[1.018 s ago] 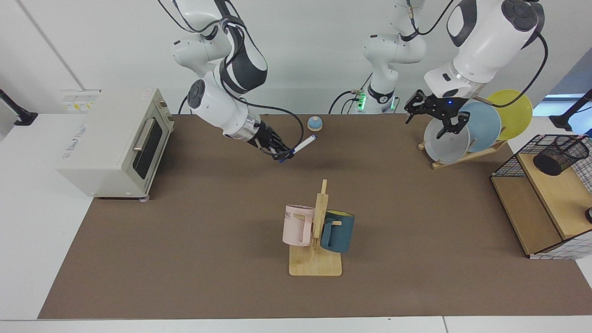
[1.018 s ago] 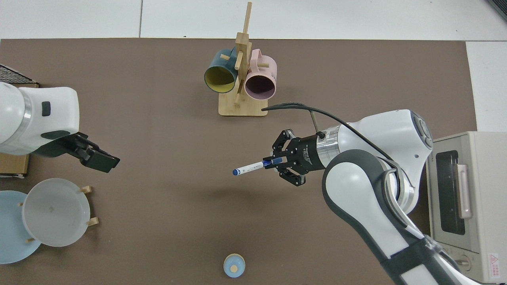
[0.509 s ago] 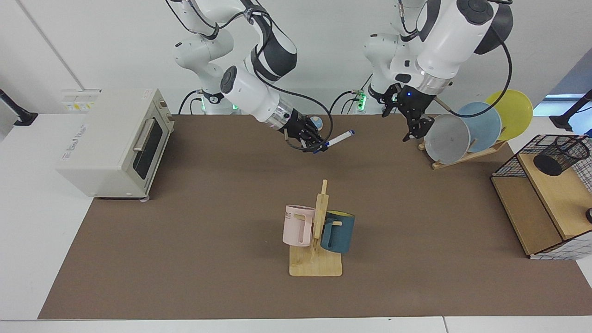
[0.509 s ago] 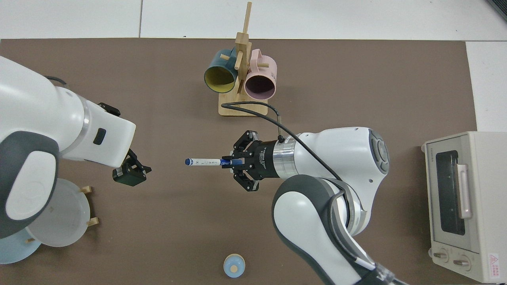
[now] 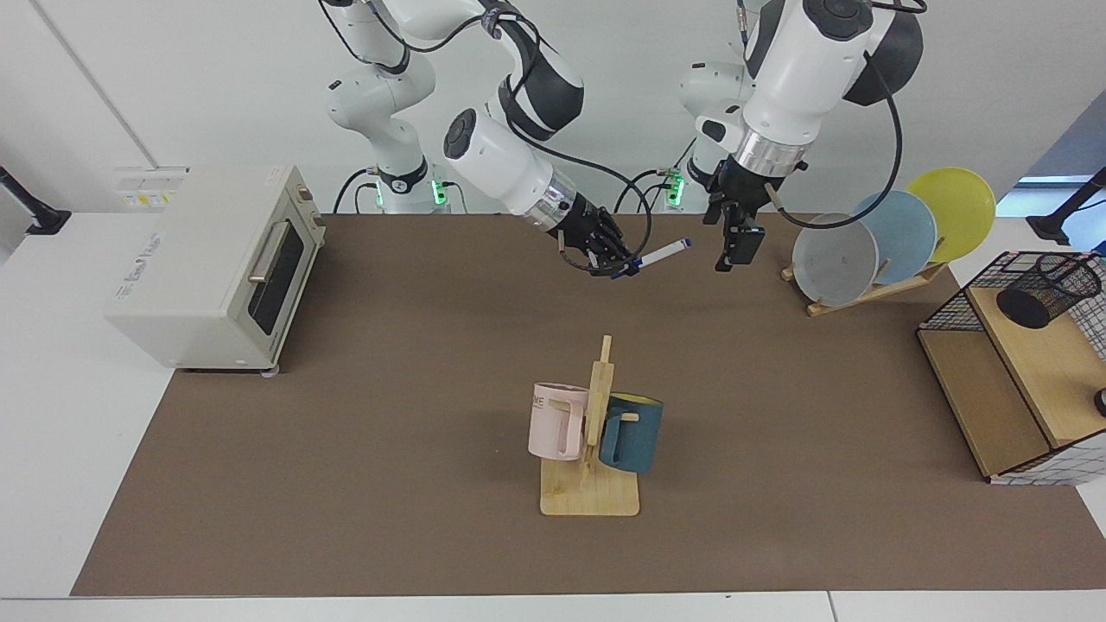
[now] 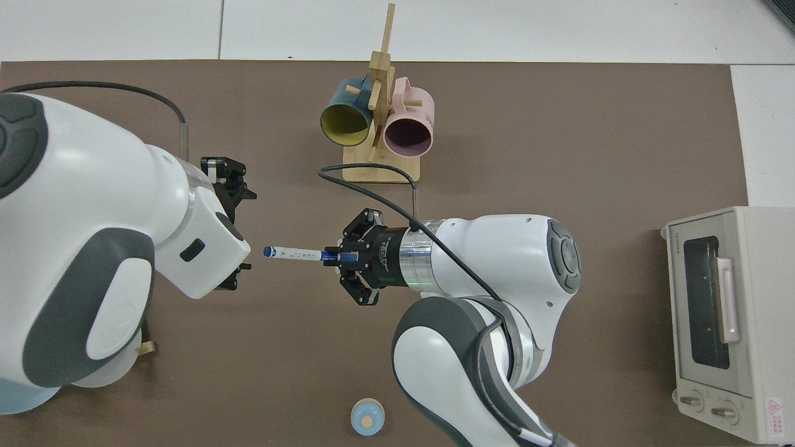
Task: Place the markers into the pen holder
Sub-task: 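Grasp the marker's capped end with the left gripper from the right gripper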
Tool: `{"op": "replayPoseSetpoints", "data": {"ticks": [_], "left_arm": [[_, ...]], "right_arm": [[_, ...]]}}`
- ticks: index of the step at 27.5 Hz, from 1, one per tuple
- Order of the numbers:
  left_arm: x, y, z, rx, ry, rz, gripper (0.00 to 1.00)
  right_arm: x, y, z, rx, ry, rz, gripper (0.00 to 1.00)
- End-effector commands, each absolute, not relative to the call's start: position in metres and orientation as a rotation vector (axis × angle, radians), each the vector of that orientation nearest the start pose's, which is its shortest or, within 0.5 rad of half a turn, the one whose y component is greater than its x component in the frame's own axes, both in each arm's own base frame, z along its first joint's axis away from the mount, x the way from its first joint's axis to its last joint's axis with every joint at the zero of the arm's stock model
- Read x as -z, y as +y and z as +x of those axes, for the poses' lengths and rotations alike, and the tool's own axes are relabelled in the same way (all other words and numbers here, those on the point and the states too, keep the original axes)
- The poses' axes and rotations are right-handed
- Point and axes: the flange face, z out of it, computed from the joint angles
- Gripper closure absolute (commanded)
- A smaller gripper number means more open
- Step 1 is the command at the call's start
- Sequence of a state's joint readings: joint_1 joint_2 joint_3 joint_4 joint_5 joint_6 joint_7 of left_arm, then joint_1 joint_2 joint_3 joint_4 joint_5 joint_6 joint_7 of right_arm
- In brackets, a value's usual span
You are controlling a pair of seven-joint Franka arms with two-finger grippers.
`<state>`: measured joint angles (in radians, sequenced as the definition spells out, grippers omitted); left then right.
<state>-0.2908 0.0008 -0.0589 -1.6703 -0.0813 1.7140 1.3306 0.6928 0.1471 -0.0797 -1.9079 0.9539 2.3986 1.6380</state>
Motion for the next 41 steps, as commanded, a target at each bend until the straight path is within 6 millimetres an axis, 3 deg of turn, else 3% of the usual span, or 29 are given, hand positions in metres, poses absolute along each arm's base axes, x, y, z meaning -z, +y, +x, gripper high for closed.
{"op": "replayPoseSetpoints", "data": {"ticks": [1, 9, 14, 19, 22, 24, 34, 35, 36, 41], "left_arm": [[-0.578, -0.216, 0.515, 0.104, 2.442, -1.998, 0.0], [-0.565, -0.24, 0.496, 0.092, 2.5, -1.927, 0.0], [-0.557, -0.242, 0.494, 0.077, 2.513, -1.919, 0.09], [-0.556, -0.248, 0.491, 0.084, 2.52, -1.908, 0.6], [-0.557, -0.25, 0.492, 0.1, 2.51, -1.909, 0.78], [-0.558, -0.25, 0.493, 0.112, 2.506, -1.906, 0.99], [-0.558, -0.249, 0.495, 0.097, 2.501, -1.899, 1.0], [-0.558, -0.249, 0.495, 0.097, 2.5, -1.901, 1.0], [-0.558, -0.249, 0.495, 0.095, 2.499, -1.904, 1.0], [-0.557, -0.244, 0.497, 0.08, 2.494, -1.918, 1.0]], "right_arm": [[-0.462, 0.372, 0.512, -0.688, 1.81, -1.629, 1.0], [-0.461, 0.37, 0.513, -0.687, 1.817, -1.626, 1.0], [-0.461, 0.369, 0.513, -0.685, 1.817, -1.626, 1.0], [-0.461, 0.37, 0.513, -0.686, 1.815, -1.629, 1.0], [-0.461, 0.369, 0.513, -0.685, 1.815, -1.629, 1.0], [-0.461, 0.369, 0.513, -0.685, 1.815, -1.629, 1.0], [-0.46, 0.369, 0.513, -0.68, 1.811, -1.641, 0.98], [-0.46, 0.37, 0.512, -0.675, 1.801, -1.663, 0.42], [-0.459, 0.369, 0.511, -0.672, 1.798, -1.669, 0.0], [-0.469, 0.365, 0.509, -0.609, 1.729, -1.769, 0.0]]}}
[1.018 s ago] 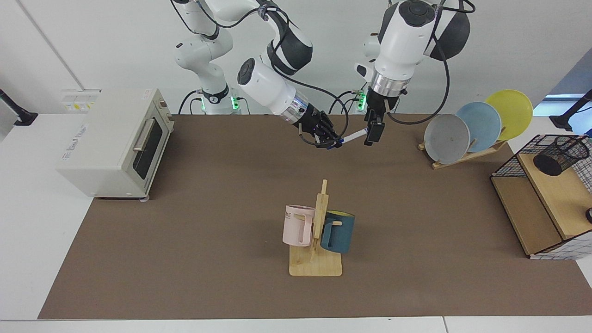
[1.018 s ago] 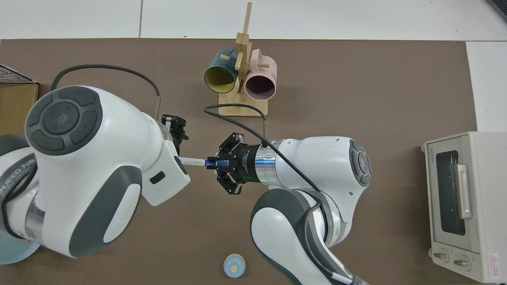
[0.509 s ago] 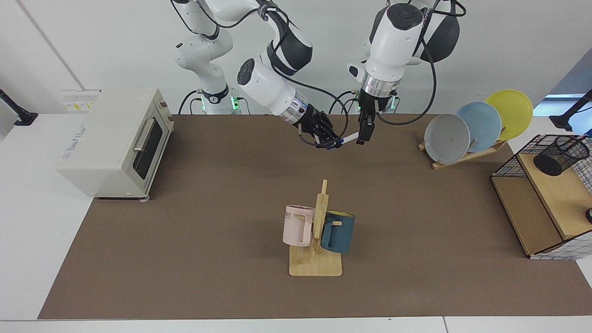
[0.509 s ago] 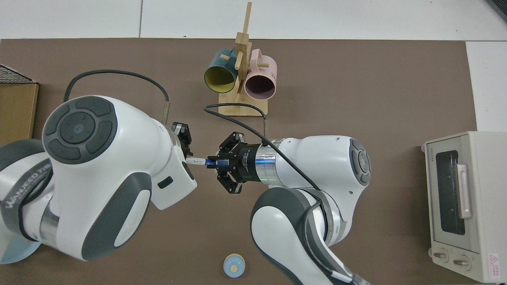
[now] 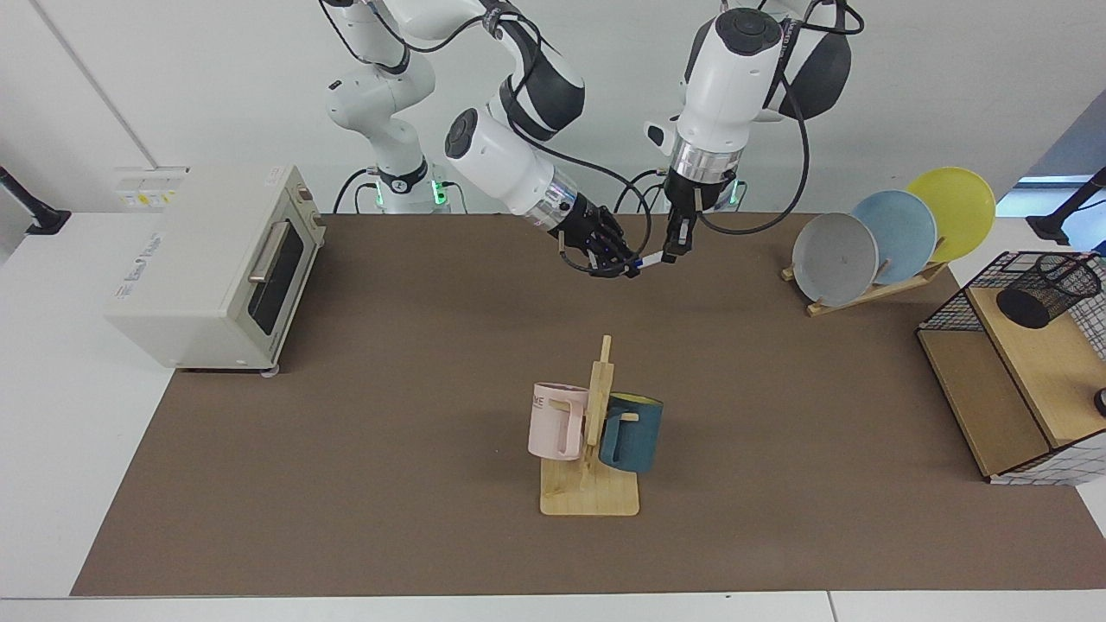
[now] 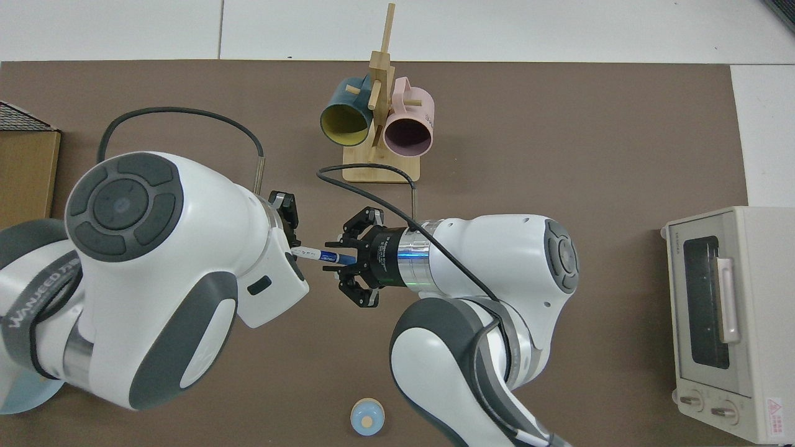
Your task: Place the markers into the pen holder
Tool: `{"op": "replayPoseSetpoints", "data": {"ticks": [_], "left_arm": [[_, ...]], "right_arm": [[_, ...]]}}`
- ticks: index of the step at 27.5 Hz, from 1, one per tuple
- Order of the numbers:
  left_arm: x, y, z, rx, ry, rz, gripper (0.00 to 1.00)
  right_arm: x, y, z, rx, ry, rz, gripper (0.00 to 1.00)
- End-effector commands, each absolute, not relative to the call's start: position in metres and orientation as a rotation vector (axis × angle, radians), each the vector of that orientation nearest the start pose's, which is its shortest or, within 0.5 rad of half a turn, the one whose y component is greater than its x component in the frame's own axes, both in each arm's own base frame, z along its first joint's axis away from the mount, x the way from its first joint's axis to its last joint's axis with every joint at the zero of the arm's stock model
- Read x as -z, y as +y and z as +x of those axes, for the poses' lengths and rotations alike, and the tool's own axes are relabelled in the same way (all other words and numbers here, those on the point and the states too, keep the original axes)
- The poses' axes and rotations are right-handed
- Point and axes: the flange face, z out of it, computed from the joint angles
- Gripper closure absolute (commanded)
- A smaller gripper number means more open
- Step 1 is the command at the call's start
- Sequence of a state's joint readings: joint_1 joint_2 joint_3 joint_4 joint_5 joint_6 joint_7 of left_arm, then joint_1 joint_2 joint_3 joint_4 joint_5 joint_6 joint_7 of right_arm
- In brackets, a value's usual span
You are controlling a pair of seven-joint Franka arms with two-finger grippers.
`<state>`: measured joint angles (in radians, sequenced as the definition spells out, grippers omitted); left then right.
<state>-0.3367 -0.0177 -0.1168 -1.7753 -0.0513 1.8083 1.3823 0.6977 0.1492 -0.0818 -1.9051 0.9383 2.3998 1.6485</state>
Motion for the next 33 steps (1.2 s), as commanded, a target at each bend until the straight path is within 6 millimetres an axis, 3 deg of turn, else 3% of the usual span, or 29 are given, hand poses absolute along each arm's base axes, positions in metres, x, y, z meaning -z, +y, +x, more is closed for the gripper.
{"op": "replayPoseSetpoints", "data": {"ticks": [1, 10, 14, 24, 29, 33], "left_arm": [[-0.556, -0.241, 0.497, 0.072, 2.491, -1.927, 1.0], [-0.552, -0.205, 0.507, -0.044, 2.429, -1.966, 1.0], [-0.55, -0.177, 0.515, -0.102, 2.373, -2.0, 1.0], [-0.548, -0.066, 0.544, -0.151, 2.154, -2.15, 1.0], [-0.552, -0.021, 0.553, -0.22, 2.036, -2.114, 1.0], [-0.559, 0.019, 0.558, -0.29, 1.935, -2.085, 1.0]], "right_arm": [[-0.471, 0.363, 0.509, -0.599, 1.714, -1.8, 0.0], [-0.478, 0.323, 0.511, -0.412, 1.427, -2.249, 0.0], [-0.486, 0.288, 0.514, -0.324, 1.219, -2.47, 0.0], [-0.499, 0.192, 0.528, -0.175, 0.719, -2.845, 0.0], [-0.509, 0.16, 0.53, -0.063, 0.406, -3.036, 0.0], [-0.521, 0.13, 0.532, -0.013, 0.214, -3.087, 0.0]]}}
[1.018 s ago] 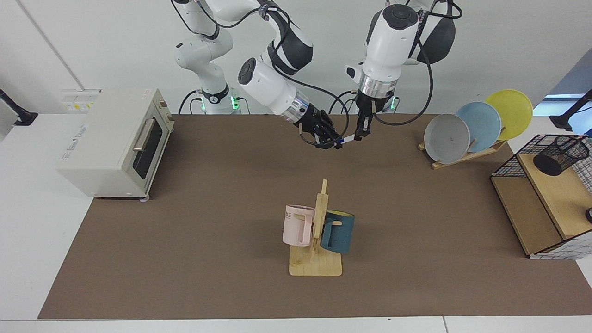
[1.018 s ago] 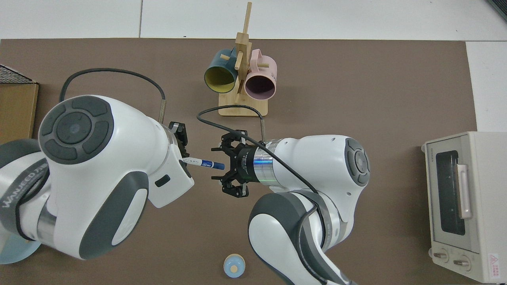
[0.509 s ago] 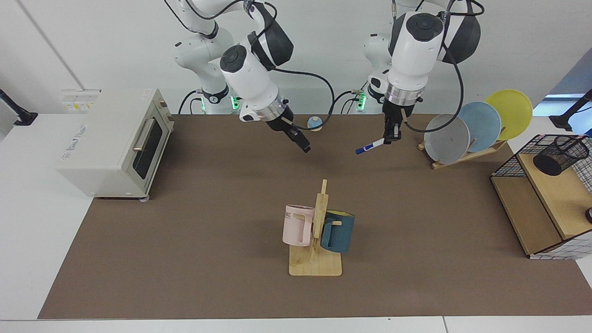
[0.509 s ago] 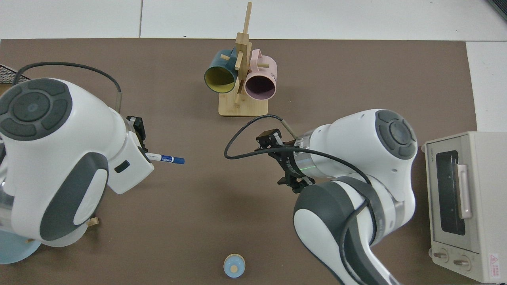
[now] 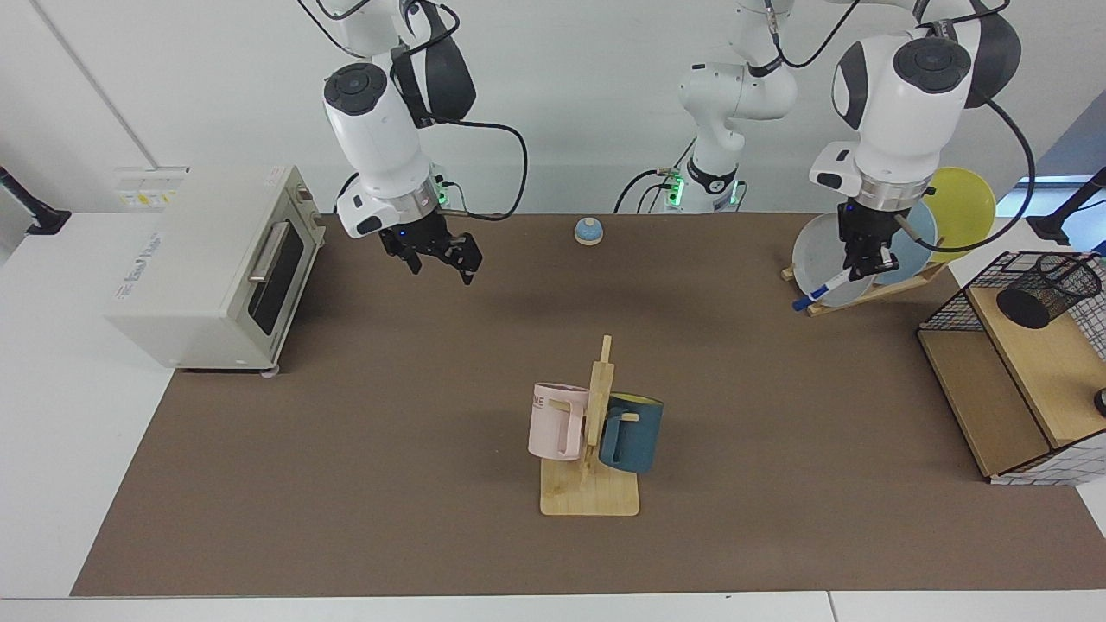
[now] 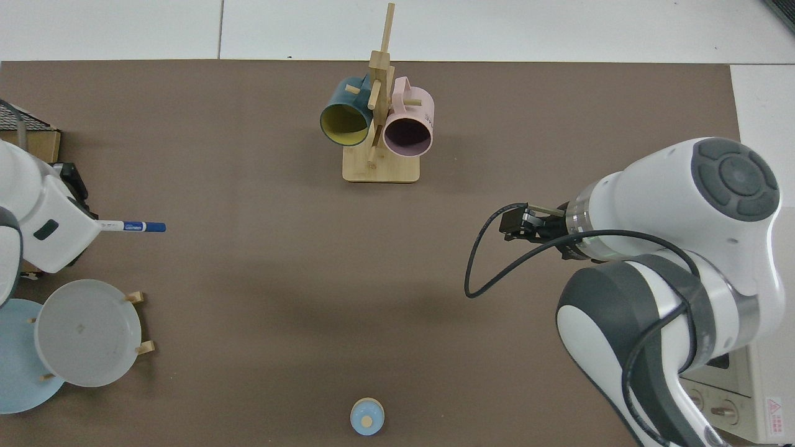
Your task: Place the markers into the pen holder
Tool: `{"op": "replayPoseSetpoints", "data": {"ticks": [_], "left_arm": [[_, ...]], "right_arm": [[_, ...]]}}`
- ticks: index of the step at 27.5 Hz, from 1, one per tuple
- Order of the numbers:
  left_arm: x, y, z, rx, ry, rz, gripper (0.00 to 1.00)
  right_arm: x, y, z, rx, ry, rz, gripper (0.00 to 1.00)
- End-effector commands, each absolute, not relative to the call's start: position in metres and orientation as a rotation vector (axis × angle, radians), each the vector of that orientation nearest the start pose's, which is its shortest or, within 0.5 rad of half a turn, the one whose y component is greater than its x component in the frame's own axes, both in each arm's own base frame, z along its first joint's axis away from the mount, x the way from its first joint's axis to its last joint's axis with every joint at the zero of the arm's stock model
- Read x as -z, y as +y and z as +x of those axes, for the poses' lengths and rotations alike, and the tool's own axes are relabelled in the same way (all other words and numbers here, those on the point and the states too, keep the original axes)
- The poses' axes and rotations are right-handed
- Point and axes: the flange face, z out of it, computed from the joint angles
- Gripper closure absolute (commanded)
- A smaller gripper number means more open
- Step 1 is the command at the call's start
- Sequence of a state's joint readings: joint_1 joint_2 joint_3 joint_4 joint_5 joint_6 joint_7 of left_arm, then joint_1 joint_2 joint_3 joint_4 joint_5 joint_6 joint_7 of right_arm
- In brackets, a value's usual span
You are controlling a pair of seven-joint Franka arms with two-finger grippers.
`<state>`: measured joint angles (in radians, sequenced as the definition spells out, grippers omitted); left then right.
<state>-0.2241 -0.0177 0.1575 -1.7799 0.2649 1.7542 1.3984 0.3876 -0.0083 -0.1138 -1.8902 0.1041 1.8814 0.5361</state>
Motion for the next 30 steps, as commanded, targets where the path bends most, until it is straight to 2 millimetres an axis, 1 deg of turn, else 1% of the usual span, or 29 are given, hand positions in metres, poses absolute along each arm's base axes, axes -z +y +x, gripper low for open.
{"op": "replayPoseSetpoints", "data": {"ticks": [1, 4, 6, 9, 10, 11, 12, 14, 17, 21, 24, 26, 27, 28, 29, 30], "left_arm": [[-0.56, 0.029, 0.559, -0.297, 1.916, -2.093, 1.0], [-0.565, 0.067, 0.564, -0.31, 1.834, -2.149, 1.0], [-0.569, 0.083, 0.565, -0.32, 1.796, -2.158, 1.0], [-0.579, 0.1, 0.572, -0.378, 1.735, -2.108, 1.0], [-0.582, 0.103, 0.575, -0.382, 1.718, -2.101, 1.0], [-0.584, 0.112, 0.576, -0.387, 1.698, -2.11, 1.0], [-0.586, 0.125, 0.575, -0.395, 1.669, -2.124, 1.0], [-0.59, 0.143, 0.572, -0.411, 1.635, -2.138, 1.0], [-0.594, 0.153, 0.571, -0.475, 1.635, -2.074, 1.0], [-0.601, 0.158, 0.575, -0.544, 1.638, -1.985, 1.0], [-0.612, 0.159, 0.579, -0.619, 1.603, -1.9, 1.0], [-0.619, 0.159, 0.58, -0.662, 1.586, -1.862, 1.0], [-0.62, 0.161, 0.581, -0.689, 1.588, -1.841, 1.0], [-0.62, 0.161, 0.583, -0.7, 1.6, -1.826, 1.0], [-0.622, 0.164, 0.584, -0.704, 1.611, -1.813, 1.0], [-0.622, 0.166, 0.587, -0.709, 1.626, -1.796, 1.0]], "right_arm": [[-0.524, 0.122, 0.532, -0.014, 0.18, -3.089, 0.0], [-0.533, 0.095, 0.533, -0.011, 0.1, -3.09, 0.0], [-0.543, 0.077, 0.532, 0.006, 0.034, -3.09, 0.0], [-0.555, 0.053, 0.532, 0.032, -0.089, -3.115, 0.0], [-0.563, 0.048, 0.534, 0.051, -0.145, -3.129, 0.0], [-0.568, 0.045, 0.534, 0.06, -0.188, -3.141, 0.0], [-0.573, 0.043, 0.535, 0.07, -0.213, -3.149, 0.0], [-0.582, 0.038, 0.537, 0.092, -0.221, -3.158, 0.0], [-0.583, 0.038, 0.536, 0.08, -0.221, -3.159, 0.0], [-0.582, 0.037, 0.533, 0.048, -0.194, -3.146, 0.0], [-0.582, 0.035, 0.531, 0.014, -0.144, -3.142, 0.0], [-0.58, 0.035, 0.528, -0.031, -0.147, -3.15, 0.0], [-0.58, 0.035, 0.526, -0.065, -0.142, -3.151, 0.0], [-0.59, 0.032, 0.526, -0.061, -0.134, -3.151, 0.0], [-0.605, 0.032, 0.526, -0.034, -0.133, -3.15, 0.0], [-0.613, 0.032, 0.527, -0.039, -0.132, -3.149, 0.0]]}}
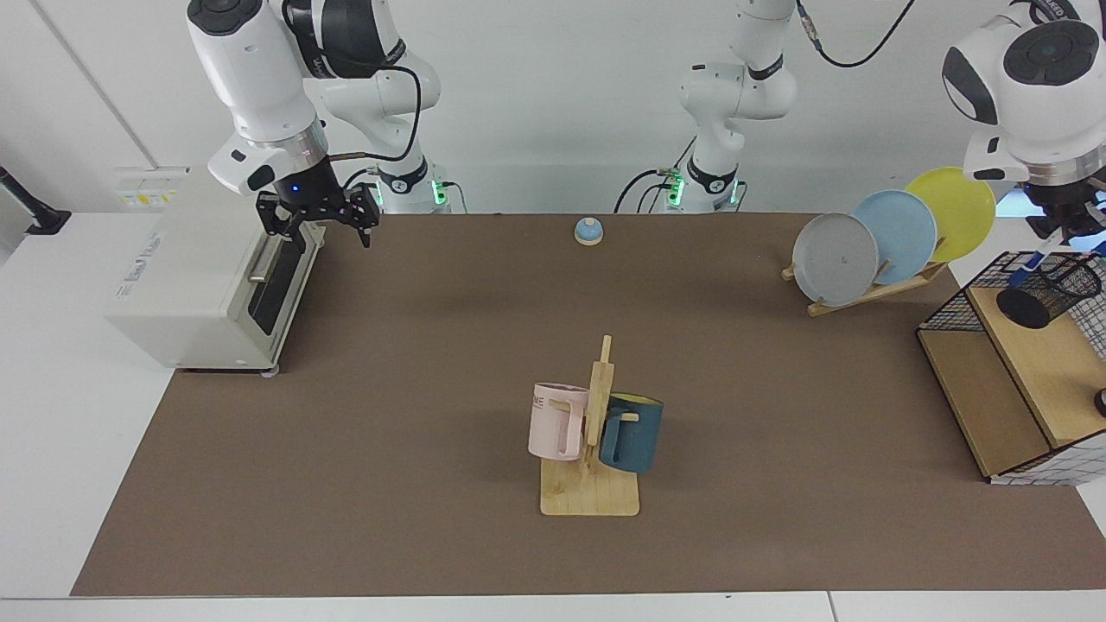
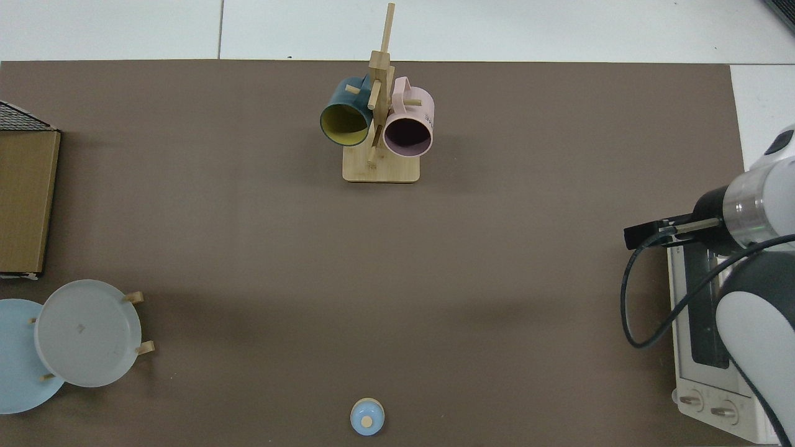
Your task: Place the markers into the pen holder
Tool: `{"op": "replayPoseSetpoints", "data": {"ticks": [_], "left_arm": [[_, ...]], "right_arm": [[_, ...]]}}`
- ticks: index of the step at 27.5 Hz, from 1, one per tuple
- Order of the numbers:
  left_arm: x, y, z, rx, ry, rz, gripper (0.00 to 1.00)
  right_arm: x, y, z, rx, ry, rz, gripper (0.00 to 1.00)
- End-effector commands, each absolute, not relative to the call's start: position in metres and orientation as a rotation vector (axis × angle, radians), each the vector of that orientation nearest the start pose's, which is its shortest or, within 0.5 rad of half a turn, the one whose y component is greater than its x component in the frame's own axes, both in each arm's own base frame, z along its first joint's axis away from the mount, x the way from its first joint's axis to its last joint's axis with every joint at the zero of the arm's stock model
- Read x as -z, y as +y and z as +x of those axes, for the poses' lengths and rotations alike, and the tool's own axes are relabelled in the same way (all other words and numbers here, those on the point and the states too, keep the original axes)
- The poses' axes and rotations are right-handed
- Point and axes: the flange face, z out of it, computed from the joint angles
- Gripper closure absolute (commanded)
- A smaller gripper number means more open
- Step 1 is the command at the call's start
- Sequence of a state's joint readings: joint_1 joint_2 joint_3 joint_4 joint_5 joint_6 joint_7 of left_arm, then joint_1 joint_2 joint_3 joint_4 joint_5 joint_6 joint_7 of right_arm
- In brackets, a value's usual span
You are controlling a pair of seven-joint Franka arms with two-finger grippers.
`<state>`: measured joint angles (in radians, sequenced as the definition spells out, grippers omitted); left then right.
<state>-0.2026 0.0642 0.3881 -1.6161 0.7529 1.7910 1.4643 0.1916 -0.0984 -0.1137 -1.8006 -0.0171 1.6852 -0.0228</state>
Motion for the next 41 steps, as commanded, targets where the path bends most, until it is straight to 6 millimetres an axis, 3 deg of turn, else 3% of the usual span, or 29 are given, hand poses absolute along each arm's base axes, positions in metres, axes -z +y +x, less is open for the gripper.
{"op": "replayPoseSetpoints", "data": {"ticks": [1, 7, 10, 13, 16, 21, 28, 34, 41], "left_arm": [[-0.62, 0.167, 0.589, -0.719, 1.639, -1.784, 1.0], [-0.632, 0.191, 0.599, -0.743, 1.67, -1.714, 1.0], [-0.634, 0.195, 0.602, -0.749, 1.689, -1.687, 1.0], [-0.634, 0.218, 0.599, -0.749, 1.678, -1.69, 1.0], [-0.623, 0.226, 0.6, -0.788, 1.692, -1.694, 1.0], [-0.622, 0.23, 0.598, -0.813, 1.692, -1.691, 1.0], [-0.607, 0.23, 0.598, -0.863, 1.709, -1.732, 1.0], [-0.571, 0.231, 0.611, -0.926, 1.736, -1.74, 1.0], [-0.552, 0.237, 0.612, -0.95, 1.715, -1.777, 1.0]], "right_arm": [[-0.618, 0.032, 0.526, -0.049, -0.129, -3.148, 0.0], [-0.627, 0.032, 0.523, -0.068, 0.02, -3.116, 0.0], [-0.626, 0.032, 0.523, -0.067, 0.018, -3.125, 0.0], [-0.626, 0.03, 0.523, -0.067, 0.011, -3.126, 0.0], [-0.626, 0.031, 0.523, -0.069, -0.049, -3.125, 0.0], [-0.626, 0.029, 0.523, -0.071, -0.087, -3.122, 0.0], [-0.625, 0.027, 0.522, -0.066, -0.073, -3.111, 0.0], [-0.626, 0.032, 0.522, -0.067, -0.087, -3.105, 0.0], [-0.626, 0.027, 0.522, -0.067, -0.073, -3.105, 0.0]]}}
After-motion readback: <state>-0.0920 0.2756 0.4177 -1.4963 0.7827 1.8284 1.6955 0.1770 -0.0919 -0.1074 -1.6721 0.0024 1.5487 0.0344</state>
